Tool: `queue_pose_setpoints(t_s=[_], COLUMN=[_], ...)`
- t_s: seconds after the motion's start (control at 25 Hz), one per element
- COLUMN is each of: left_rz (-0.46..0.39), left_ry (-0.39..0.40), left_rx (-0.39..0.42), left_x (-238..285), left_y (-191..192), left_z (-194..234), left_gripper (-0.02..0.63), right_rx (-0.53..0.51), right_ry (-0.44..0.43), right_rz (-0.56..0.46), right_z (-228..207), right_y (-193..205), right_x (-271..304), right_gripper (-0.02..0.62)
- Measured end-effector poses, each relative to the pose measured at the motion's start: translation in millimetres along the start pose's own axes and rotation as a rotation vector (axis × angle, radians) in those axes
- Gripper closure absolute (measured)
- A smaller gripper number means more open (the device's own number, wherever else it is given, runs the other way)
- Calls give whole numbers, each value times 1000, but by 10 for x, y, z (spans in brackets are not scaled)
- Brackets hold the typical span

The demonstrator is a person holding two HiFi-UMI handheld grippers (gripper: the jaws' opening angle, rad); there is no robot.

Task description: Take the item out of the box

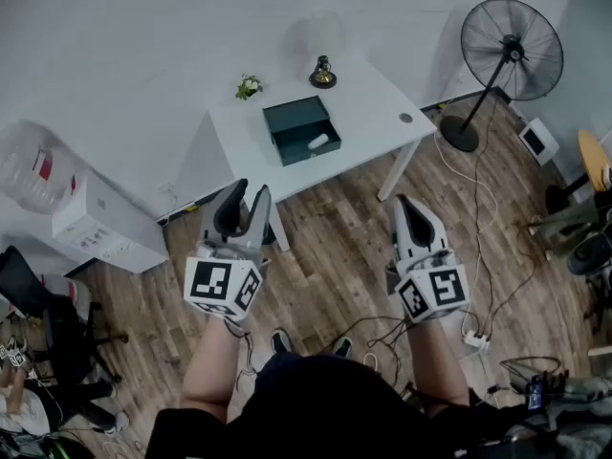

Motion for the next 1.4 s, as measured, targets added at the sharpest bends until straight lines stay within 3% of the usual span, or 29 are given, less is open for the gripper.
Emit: queue_pose_setpoints(t_s=[0.52, 0.76, 0.84, 1.08, 1.4], left_rz=[-11, -24, -17, 20, 36], left_ry=[71, 66, 72, 91, 16], left_rx=[-42, -54, -74, -107, -69], left_x=[-399, -518, -540, -444, -52], left_y=[136, 182, 226, 365, 412], left_z=[1280, 1749, 1803, 1856, 2030], left_gripper=[472, 465, 441, 430, 430], right_rx=[-54, -85, -87, -81, -46], right_ry=[122, 178, 179, 174, 106], right_rz=[11, 31, 48, 71, 53], right_z=[1007, 1241, 1278, 1262, 927], right_y=[145, 155, 183, 282, 429], right_x=[545, 683, 689, 847, 1386], right_gripper=[589, 512, 486, 486, 491])
Point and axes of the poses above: the fingertips, and each gripper's own axes: x forward along the fingers, z to its left, y out of its underside, the point moved 3 cm from there along -x, backward along the fingers, and after that the axes turned 1 degree about x, right-handed, at the moved point
